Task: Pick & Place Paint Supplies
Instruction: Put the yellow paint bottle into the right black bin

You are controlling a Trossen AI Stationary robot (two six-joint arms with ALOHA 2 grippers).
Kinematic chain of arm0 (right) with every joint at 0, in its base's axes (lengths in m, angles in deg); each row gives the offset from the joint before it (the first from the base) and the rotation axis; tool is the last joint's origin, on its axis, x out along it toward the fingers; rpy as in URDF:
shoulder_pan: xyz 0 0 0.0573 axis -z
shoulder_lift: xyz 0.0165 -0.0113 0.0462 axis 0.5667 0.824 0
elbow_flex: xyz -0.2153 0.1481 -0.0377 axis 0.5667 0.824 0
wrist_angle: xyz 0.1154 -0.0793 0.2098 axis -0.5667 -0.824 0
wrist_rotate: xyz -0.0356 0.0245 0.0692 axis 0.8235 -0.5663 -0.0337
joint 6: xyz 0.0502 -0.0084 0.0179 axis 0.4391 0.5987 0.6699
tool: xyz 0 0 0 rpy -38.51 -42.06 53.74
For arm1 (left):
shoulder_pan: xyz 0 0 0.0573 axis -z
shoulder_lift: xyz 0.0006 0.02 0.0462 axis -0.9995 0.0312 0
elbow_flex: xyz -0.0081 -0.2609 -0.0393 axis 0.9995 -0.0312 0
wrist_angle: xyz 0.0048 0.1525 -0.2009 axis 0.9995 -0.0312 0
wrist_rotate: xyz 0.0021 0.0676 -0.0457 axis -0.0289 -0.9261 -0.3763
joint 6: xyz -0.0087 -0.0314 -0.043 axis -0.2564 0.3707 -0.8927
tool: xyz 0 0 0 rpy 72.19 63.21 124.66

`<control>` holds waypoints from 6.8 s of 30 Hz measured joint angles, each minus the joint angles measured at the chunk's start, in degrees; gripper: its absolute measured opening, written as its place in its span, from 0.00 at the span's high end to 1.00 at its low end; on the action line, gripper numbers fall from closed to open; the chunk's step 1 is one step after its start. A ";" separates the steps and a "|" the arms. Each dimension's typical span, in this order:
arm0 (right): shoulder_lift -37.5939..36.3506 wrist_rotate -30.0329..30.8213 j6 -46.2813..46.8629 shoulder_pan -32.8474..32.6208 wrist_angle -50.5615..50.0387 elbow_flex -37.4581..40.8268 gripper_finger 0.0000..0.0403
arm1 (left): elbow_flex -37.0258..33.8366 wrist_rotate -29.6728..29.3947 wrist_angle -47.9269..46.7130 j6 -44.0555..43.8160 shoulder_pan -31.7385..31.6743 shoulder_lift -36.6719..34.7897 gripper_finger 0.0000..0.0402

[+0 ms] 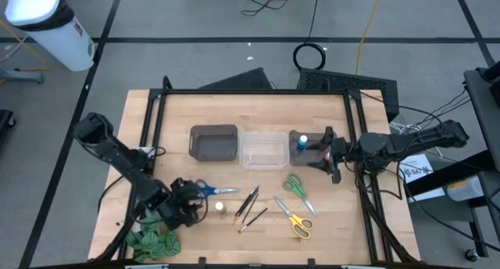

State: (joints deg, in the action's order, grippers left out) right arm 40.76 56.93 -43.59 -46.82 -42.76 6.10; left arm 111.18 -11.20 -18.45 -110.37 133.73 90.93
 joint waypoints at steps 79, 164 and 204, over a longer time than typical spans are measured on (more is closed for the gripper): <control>27.45 1.27 0.24 -5.96 10.17 -10.61 0.40 | 24.28 13.22 36.18 65.18 -31.43 20.26 0.68; 19.32 19.44 15.26 -2.56 -43.67 -28.19 0.74 | 29.07 11.36 24.25 61.09 -32.30 16.68 0.38; 34.91 1.16 13.48 11.92 -50.46 -21.88 0.74 | 29.06 11.21 24.27 61.07 -32.42 16.73 0.36</control>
State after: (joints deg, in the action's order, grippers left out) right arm 75.66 58.08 -30.11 -34.90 -93.22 -15.79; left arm 140.24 0.00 5.82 -49.29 101.31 107.66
